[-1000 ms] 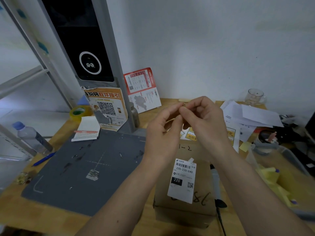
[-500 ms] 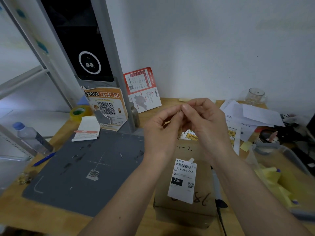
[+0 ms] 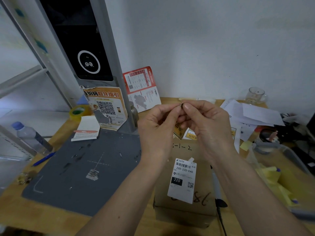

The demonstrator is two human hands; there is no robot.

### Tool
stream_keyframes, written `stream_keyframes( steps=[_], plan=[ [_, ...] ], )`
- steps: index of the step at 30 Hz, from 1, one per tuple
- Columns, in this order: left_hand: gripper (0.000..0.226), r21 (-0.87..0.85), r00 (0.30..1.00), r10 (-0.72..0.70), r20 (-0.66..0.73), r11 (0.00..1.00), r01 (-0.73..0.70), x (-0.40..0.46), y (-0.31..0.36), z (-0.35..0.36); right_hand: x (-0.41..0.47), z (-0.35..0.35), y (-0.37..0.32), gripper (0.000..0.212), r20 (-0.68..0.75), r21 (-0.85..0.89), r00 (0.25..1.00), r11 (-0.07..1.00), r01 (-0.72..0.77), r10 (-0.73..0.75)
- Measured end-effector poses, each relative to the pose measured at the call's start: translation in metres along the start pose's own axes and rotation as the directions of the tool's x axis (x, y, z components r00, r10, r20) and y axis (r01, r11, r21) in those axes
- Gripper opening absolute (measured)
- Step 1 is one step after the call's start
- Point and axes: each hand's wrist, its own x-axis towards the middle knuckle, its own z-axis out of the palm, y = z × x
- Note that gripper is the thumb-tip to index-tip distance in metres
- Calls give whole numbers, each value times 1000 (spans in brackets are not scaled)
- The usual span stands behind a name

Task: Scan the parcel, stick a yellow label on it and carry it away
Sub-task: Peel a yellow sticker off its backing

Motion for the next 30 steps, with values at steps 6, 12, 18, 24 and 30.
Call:
stream_keyframes(
  steps=[6, 12, 18, 24, 30],
  plan=[
    [16, 8, 1000, 17, 14, 1000, -17, 0, 2, 1, -1, 2, -4, 9, -13, -39, 999, 999, 30, -30],
    [21, 29, 999, 35, 36, 999, -37, 1, 3, 2, 1, 2, -5, 13, -31, -47, 999, 998, 34, -35],
    [17, 16, 1000, -1, 21, 1000, 0, 3, 1, 2, 3, 1, -5, 11, -32, -89, 998, 995, 52, -55],
    [14, 7, 999, -23, 25, 1000, 23, 5, 1, 0, 3, 3, -4, 10, -43, -112, 997, 992, 64, -69],
    [16, 27, 999, -14, 31, 1000, 13, 6, 0, -2, 2, 6, -4, 6, -47, -136, 996, 988, 70, -77]
  ],
)
